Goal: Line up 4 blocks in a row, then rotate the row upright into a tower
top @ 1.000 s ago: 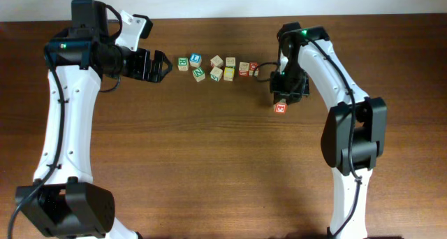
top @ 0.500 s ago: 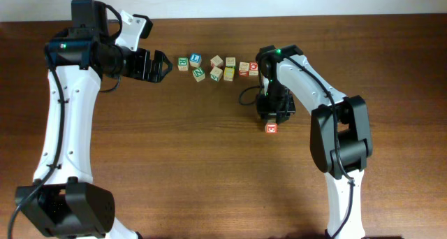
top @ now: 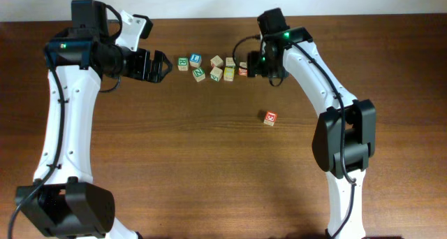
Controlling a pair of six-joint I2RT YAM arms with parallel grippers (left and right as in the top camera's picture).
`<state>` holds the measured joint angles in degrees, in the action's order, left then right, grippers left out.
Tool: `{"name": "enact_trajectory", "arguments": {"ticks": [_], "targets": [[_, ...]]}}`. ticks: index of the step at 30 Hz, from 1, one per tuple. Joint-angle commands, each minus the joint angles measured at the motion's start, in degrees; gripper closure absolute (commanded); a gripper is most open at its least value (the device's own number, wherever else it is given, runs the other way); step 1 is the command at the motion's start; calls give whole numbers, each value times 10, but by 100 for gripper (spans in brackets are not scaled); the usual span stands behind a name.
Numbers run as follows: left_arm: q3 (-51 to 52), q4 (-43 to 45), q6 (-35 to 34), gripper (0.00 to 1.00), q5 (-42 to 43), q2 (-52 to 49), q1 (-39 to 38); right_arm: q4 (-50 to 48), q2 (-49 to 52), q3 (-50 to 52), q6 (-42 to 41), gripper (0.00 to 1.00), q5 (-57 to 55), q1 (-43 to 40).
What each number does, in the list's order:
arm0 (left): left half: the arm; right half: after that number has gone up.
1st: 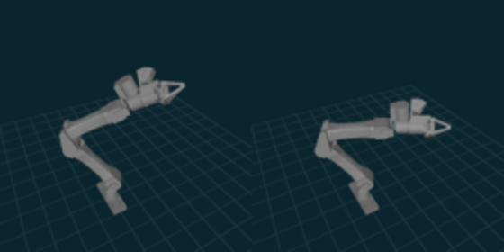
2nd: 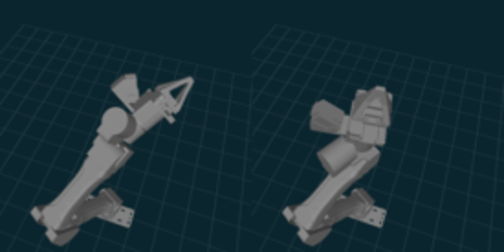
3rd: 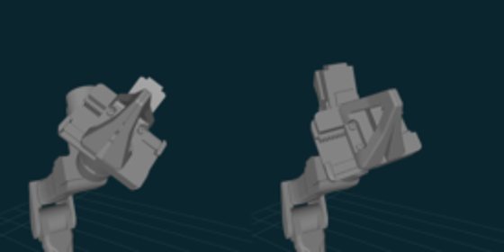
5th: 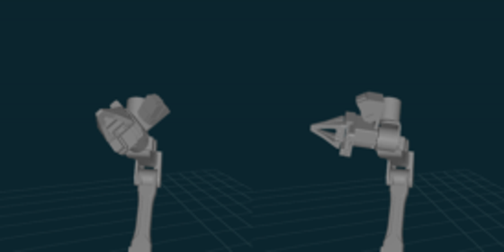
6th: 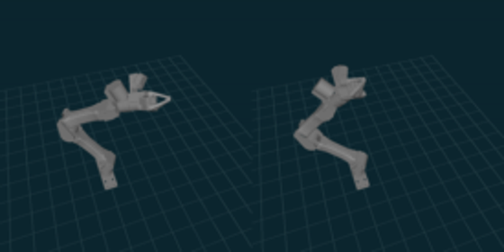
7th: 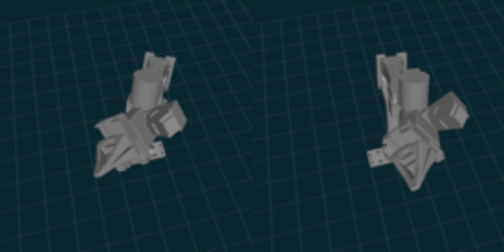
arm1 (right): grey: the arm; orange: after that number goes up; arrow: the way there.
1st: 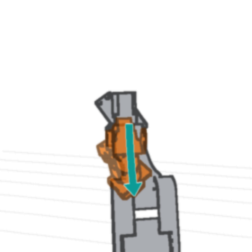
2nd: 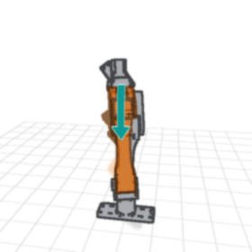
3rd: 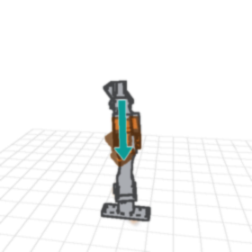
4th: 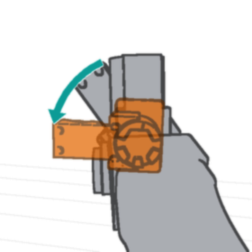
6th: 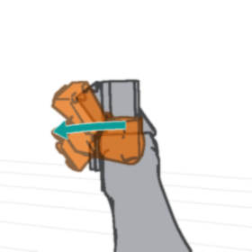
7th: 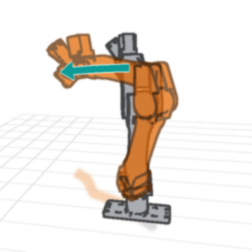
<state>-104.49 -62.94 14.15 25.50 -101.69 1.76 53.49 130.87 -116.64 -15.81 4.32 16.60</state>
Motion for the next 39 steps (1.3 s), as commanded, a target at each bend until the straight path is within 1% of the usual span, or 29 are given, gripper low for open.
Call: {"name": "enact_trajectory", "arguments": {"ticks": [1, 2, 3, 10, 14, 16, 17, 19, 25, 29, 30, 32, 33, 36, 39], "targets": [[-10, 1, 5, 1, 2, 2, 3, -57, 17, -6, -19, 34, -23, -1], [-10, 1, 5, 1, 2, 2, 3, -79, 31, -6, -42, 34, -39, -1], [-10, 1, 5, 1, 2, 2, 3, -92, 39, -6, -44, 35, -40, -1], [-10, 1, 5, 1, 2, 2, 3, -149, 91, -5, -39, 39, -53, -2], [-10, 1, 5, 1, 2, 2, 3, -161, 100, -5, -27, 49, -52, -2], [-10, 1, 5, 1, 2, 2, 3, -158, 101, -5, -27, 57, -52, -2], [-10, 1, 5, 1, 2, 2, 3, -152, 101, -5, -27, 60, -52, -2], [-10, 1, 5, 1, 2, 2, 3, -137, 101, -5, -28, 63, -53, -2], [-10, 1, 5, 1, 2, 2, 3, -77, 101, -5, -76, 71, -65, -2], [-10, 1, 5, 1, 2, 2, 3, -42, 101, -5, -87, 71, -63, -2], [-10, 1, 5, 1, 2, 2, 3, -36, 101, -5, -87, 72, -63, -2], [-10, 1, 5, 1, 2, 2, 3, -26, 101, -5, -87, 79, -61, -1], [-10, 1, 5, 1, 2, 2, 3, -22, 101, -5, -87, 80, -57, -1], [-10, 1, 5, 1, 2, 2, 3, 5, 97, -8, -86, 81, -13, -1], [-10, 1, 5, 1, 2, 2, 3, 53, 87, -8, -85, 81, 68, -1]]}}
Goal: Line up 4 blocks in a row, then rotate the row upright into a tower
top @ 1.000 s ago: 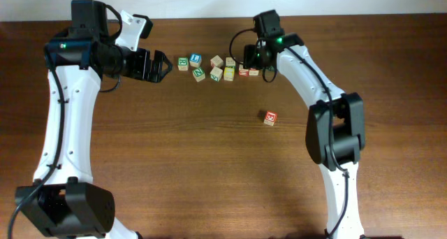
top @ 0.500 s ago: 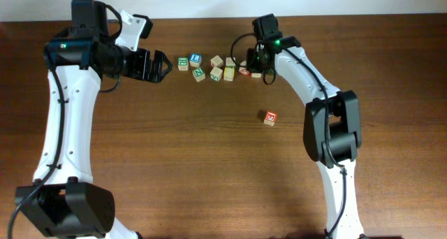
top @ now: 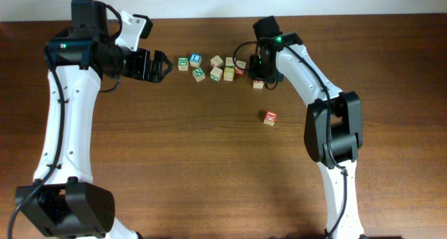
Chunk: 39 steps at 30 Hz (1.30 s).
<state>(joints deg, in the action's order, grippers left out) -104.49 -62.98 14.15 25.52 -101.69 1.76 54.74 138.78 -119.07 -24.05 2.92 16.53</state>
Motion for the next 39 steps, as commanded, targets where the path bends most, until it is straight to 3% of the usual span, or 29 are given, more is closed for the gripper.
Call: {"name": "enact_trajectory", "arguments": {"ticks": [1, 8, 14, 20, 25, 29, 33, 39], "targets": [[-10, 1, 5, 1, 2, 2, 3, 60, 7, 16, -2, 81, 96, 0], [-10, 1, 5, 1, 2, 2, 3, 179, -9, 16, 29, 80, 149, 1], [-10, 1, 5, 1, 2, 2, 3, 214, -10, 16, 54, 79, 144, 15], [-10, 1, 5, 1, 2, 2, 3, 214, -21, 16, 54, 61, 129, 23], [-10, 1, 5, 1, 2, 2, 3, 214, -50, 16, 54, 51, 111, 23], [-10, 1, 5, 1, 2, 2, 3, 155, -61, -10, 54, 48, 80, 22], [-10, 1, 5, 1, 2, 2, 3, -5, -58, -1, 37, 44, 61, 25], [-10, 1, 5, 1, 2, 2, 3, -126, -14, 0, -5, 42, -2, 36]]}}
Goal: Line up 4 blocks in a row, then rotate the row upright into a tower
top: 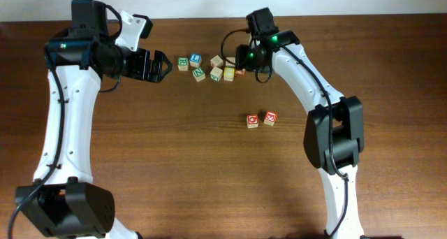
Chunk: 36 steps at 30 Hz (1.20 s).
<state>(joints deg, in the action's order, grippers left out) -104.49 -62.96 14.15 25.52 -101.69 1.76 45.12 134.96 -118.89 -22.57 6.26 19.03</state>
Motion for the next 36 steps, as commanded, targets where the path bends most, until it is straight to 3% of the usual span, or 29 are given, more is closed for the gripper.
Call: {"name": "enact_trajectory", "arguments": {"ticks": [1, 9, 14, 17, 27, 36], "targets": [[-10, 1, 5, 1, 2, 2, 3, -40, 30, -2, -20, 42, -38, 12], [-10, 1, 5, 1, 2, 2, 3, -96, 79, -2, -21, 44, -42, 14], [-10, 1, 5, 1, 2, 2, 3, -93, 88, -2, -22, 57, -42, 14], [-10, 1, 5, 1, 2, 2, 3, -68, 88, -2, -22, 59, -42, 12], [-10, 1, 5, 1, 2, 2, 3, 44, 87, -22, -22, 60, -40, 4], [-10, 1, 5, 1, 2, 2, 3, -5, 87, -22, 26, 60, -77, 4]]}}
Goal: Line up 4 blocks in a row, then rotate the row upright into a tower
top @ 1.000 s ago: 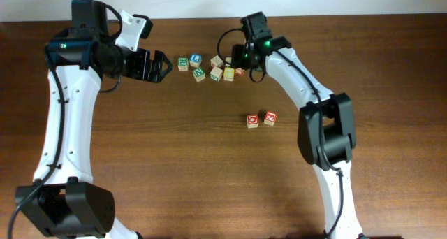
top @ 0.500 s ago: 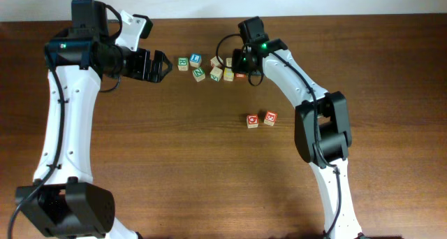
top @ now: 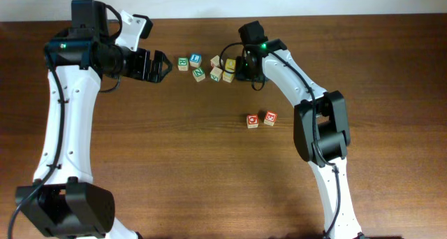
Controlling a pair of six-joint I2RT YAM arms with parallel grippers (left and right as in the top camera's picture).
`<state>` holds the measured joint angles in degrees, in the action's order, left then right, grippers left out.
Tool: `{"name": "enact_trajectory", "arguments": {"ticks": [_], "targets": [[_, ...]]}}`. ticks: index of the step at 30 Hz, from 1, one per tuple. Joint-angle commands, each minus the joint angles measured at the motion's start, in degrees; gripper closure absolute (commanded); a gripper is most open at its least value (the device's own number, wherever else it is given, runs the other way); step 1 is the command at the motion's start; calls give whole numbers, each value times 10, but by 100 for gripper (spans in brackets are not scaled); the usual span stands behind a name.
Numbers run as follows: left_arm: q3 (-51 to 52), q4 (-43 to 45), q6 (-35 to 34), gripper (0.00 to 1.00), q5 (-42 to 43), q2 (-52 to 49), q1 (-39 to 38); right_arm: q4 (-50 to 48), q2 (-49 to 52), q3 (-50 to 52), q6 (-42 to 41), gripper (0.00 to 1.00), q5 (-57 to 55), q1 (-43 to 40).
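Observation:
Several small lettered blocks lie in a loose row at the back: green (top: 183, 63), blue (top: 195, 59), green (top: 199, 74), tan (top: 216, 73) and yellow-topped (top: 229, 63). Two red-faced blocks (top: 252, 120) (top: 269, 118) sit side by side mid-table. My right gripper (top: 237, 67) is down at the right end of the row, against the yellow-topped blocks. Its fingers are hidden under the wrist, so its state is unclear. My left gripper (top: 162, 66) hovers open, left of the row, holding nothing.
The wooden table (top: 174, 162) ends at a pale wall along the back edge, just behind the row of blocks. The right arm's base link (top: 318, 138) stands right of the two red blocks.
My right gripper has moved slightly left and lower onto the right end of the row. The small red-orange block seen beside it is now hidden. The left arm has not moved.
First my right gripper was at the row's right end, with one red block alone mid-table. Then a block lay below the gripper, out of the row. Then a second block stood beside the red one, the gripper back at the row, where it stays.

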<state>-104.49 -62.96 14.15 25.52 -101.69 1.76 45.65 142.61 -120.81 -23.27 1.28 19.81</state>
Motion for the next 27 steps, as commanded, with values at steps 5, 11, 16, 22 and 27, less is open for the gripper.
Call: {"name": "enact_trajectory", "arguments": {"ticks": [5, 11, 16, 22, 27], "targets": [[-10, 1, 5, 1, 2, 2, 3, -25, 10, -3, 66, 66, -46, -4], [-10, 1, 5, 1, 2, 2, 3, 4, 5, -3, 65, 77, -36, -3], [-10, 1, 5, 1, 2, 2, 3, 91, -34, -3, 65, 77, 90, -2], [-10, 1, 5, 1, 2, 2, 3, 231, -34, -3, 63, 77, 120, 44], [-10, 1, 5, 1, 2, 2, 3, 267, -34, -3, 63, 75, 110, 96]]}}
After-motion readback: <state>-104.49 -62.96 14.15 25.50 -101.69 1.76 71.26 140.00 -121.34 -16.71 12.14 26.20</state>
